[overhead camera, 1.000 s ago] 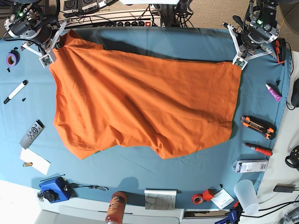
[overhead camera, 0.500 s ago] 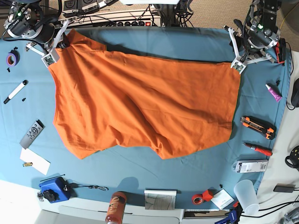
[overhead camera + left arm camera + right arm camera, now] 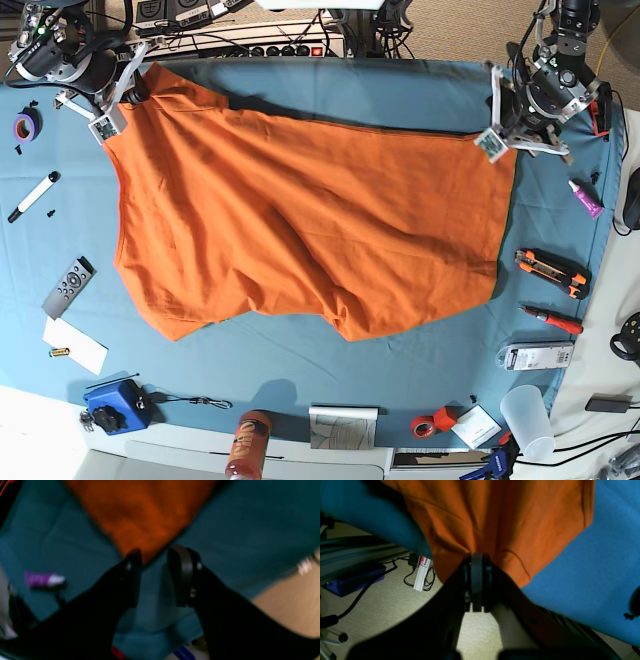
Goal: Layout the t-shirt on the table in an organized manner, then fold the t-shirt properly
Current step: 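Regrasp the shirt edge with the left gripper and pull it taut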
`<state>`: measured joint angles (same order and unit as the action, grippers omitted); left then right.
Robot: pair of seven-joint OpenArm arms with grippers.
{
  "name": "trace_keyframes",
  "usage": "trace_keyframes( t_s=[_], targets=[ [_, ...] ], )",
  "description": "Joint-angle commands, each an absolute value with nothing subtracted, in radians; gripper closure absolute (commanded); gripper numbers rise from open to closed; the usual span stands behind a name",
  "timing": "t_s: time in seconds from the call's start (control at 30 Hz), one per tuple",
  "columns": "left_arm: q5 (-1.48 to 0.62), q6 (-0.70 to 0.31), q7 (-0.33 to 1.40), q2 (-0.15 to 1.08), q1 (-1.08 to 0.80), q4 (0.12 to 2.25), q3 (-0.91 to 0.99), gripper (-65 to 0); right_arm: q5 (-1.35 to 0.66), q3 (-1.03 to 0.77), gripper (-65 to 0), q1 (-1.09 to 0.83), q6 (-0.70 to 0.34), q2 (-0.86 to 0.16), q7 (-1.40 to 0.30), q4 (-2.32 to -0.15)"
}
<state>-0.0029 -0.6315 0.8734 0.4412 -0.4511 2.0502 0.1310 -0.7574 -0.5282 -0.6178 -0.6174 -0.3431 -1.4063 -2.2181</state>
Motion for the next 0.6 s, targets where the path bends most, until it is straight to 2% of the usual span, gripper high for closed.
trace_keyframes(
  t_s=[0.0,0.1,0.23,0.37,0.5,0.57],
  targets=[
    [-0.003,-0.650,0.841,0.461,-0.449,2.063,0.131,-22.9,-0.764,-0.538,0.0,-0.620,-0.616,-0.355,-1.396,-2.230],
    [0.057,-0.681,0.785,0.503,-0.448,2.062,0.096,-22.9,-0.763,-0.538,0.0,-0.620,-0.617,-0.355,-1.396,-2.230],
    [0.202,-0.594,0.714,0.558,-0.448,2.062,0.007,-22.9,-0.763,-0.538,0.0,-0.620,-0.616,-0.355,-1.396,-2.230],
    [0.308,-0.561,0.693,0.581,-0.448,2.042,-0.101,-22.9,-0.763,-0.538,0.0,-0.620,-0.617,-0.355,-1.396,-2.230],
    [0.370,-0.420,0.690,0.582,-0.447,2.012,-0.169,-22.8,-0.763,-0.538,0.0,-0.620,-0.616,-0.355,-1.396,-2.230],
    [0.375,-0.382,0.688,0.582,-0.445,2.011,-0.175,-22.5,-0.763,-0.538,0.0,-0.620,-0.616,-0.355,-1.396,-2.230]
  ],
)
